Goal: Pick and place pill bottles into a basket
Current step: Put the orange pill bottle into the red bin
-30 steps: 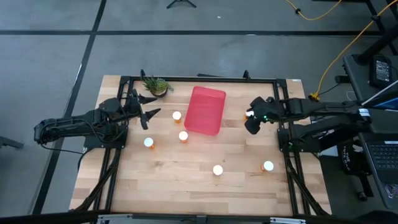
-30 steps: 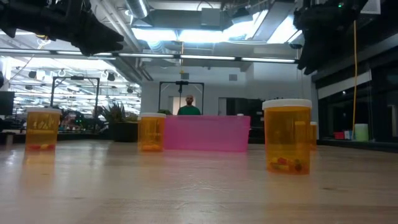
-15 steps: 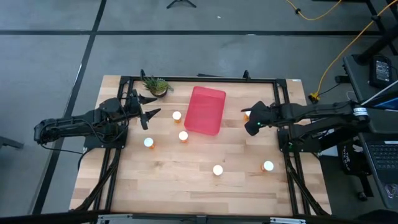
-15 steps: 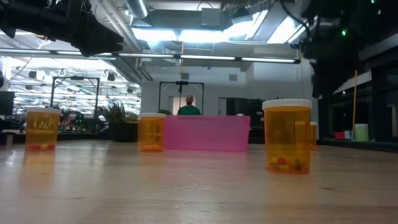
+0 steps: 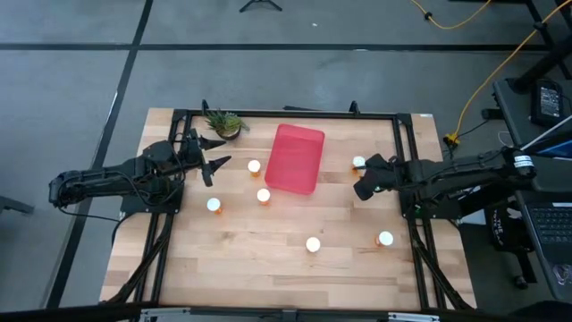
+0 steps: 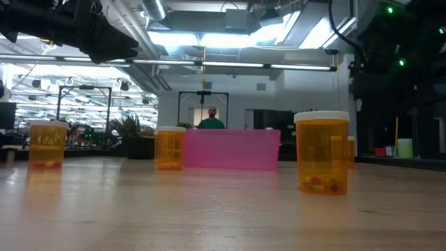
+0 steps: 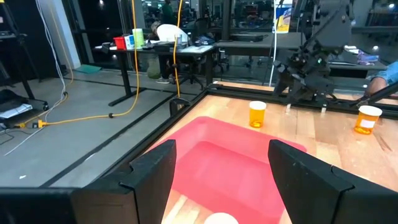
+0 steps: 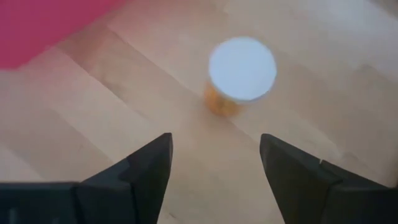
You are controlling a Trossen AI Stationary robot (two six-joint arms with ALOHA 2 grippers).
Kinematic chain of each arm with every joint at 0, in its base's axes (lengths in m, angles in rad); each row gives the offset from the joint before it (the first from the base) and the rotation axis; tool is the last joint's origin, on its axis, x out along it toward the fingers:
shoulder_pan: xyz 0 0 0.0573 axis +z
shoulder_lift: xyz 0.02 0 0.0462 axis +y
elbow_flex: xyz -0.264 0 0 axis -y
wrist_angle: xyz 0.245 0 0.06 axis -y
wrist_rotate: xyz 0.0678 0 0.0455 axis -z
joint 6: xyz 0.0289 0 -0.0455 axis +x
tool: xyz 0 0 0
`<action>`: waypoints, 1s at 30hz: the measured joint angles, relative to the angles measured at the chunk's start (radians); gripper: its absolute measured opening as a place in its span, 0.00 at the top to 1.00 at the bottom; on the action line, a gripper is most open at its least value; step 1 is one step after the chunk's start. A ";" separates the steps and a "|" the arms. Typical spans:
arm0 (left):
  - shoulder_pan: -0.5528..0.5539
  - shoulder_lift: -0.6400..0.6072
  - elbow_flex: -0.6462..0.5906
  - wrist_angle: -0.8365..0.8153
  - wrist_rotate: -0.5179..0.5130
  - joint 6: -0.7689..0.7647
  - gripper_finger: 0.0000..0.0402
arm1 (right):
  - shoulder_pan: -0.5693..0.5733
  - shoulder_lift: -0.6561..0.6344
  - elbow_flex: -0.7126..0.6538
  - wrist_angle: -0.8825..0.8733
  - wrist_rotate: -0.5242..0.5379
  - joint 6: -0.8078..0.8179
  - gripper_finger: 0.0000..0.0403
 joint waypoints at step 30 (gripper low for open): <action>0.000 0.000 0.000 0.000 0.000 -0.018 0.38 | -0.066 -0.008 -0.246 0.466 0.122 -0.133 0.39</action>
